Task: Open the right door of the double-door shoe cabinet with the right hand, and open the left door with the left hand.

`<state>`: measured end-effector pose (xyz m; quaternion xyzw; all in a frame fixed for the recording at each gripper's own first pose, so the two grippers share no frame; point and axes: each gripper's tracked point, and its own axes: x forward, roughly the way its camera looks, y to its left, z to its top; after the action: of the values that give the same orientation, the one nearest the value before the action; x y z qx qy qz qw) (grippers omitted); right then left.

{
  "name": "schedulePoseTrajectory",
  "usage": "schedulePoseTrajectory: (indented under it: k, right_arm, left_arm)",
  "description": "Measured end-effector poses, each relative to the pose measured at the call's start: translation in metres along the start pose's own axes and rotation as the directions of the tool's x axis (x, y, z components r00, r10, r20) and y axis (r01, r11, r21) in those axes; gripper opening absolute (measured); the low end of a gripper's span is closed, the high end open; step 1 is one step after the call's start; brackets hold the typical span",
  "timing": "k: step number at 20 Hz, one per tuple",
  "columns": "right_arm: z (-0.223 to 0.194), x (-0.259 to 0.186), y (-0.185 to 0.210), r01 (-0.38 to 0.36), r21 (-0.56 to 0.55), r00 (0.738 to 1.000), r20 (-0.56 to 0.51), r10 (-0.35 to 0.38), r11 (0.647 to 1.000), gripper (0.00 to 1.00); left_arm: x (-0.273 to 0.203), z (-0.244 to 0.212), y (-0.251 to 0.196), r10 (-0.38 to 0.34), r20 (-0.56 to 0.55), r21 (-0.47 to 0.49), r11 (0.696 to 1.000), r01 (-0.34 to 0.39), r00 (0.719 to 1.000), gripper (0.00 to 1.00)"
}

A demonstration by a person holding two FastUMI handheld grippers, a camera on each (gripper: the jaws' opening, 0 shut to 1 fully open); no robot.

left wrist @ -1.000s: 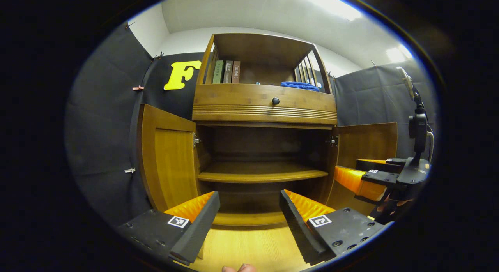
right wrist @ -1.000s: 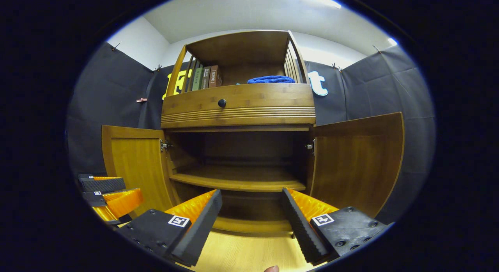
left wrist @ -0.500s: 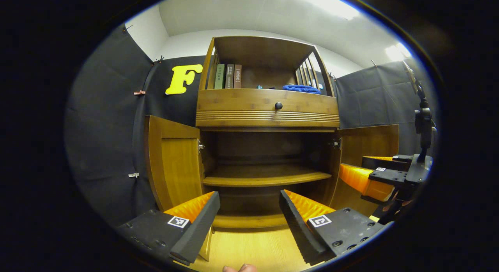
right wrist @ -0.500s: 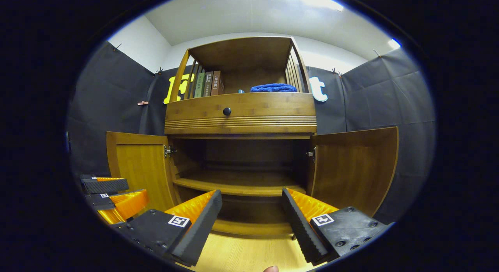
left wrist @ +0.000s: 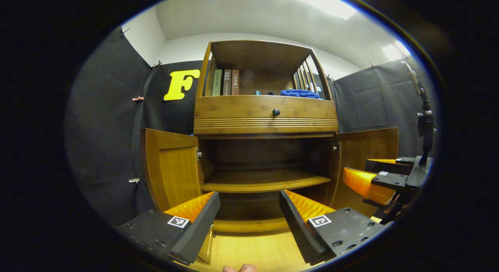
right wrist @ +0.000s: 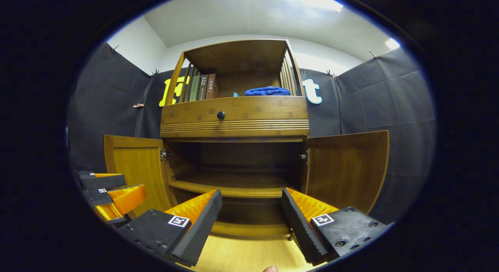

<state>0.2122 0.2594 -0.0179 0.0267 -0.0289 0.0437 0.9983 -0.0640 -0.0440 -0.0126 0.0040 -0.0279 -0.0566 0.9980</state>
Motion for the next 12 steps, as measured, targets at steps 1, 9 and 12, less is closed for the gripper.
schedulePoseTrajectory:
  k: [1, 9, 12]
  right_arm:
    - [0.0006, -0.0005, 0.0009, -0.003, 0.000, 1.000, 0.002, 0.003, 1.000, 0.98]
    - [0.0056, -0.0039, 0.0079, -0.021, -0.004, 1.000, 0.016, 0.022, 1.000, 0.98]
    - [0.0041, -0.0044, 0.0097, -0.026, -0.004, 1.000, 0.012, 0.026, 1.000, 0.98]
  left_arm:
    - [-0.0005, -0.0010, -0.0005, 0.000, -0.001, 0.000, 1.000, 0.000, 1.000, 0.95]
    - [-0.0048, 0.0011, 0.0028, 0.015, 0.006, -0.017, 1.000, -0.015, 1.000, 0.96]
    - [-0.0055, 0.0020, 0.0037, 0.017, 0.008, -0.012, 1.000, -0.017, 1.000, 0.96]
